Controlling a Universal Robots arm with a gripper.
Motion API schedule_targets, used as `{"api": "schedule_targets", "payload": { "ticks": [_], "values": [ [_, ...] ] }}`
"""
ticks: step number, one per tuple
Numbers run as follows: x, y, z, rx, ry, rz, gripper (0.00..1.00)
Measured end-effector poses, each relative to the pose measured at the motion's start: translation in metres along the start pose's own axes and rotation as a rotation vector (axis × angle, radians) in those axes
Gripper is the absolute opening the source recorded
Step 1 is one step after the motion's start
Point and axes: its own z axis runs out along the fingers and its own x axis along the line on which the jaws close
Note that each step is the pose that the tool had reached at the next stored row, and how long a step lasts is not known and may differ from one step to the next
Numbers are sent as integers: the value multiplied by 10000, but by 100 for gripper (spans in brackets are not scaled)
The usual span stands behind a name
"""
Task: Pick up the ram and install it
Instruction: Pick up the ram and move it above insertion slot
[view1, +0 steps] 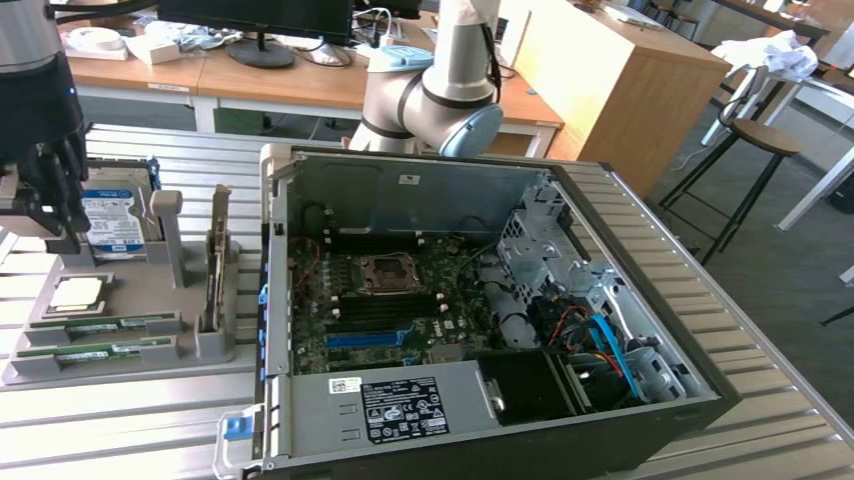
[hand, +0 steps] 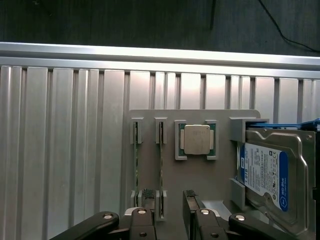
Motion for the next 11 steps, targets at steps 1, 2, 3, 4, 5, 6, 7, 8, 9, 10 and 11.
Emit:
{"api": "schedule_targets", "payload": {
  "ticks": [1, 2, 3, 4, 5, 6, 7, 8, 9, 10, 11],
  "values": [
    [0, 0, 9, 1, 0, 1, 36],
    [0, 0, 17, 0, 0, 0, 36],
    [1, 0, 25, 0, 1, 0, 36],
    [1, 0, 34, 1, 0, 1, 36],
    [1, -1, 42, 1, 0, 0, 36],
    [1, -1, 50, 1, 0, 0, 36],
    [1, -1, 58, 0, 0, 1, 36],
    [1, -1, 66, 0, 0, 1, 36],
    [2, -1, 74, 0, 0, 1, 36],
    [2, -1, 83, 0, 0, 0, 36],
    [2, -1, 92, 0, 0, 0, 36]
  ]
}}
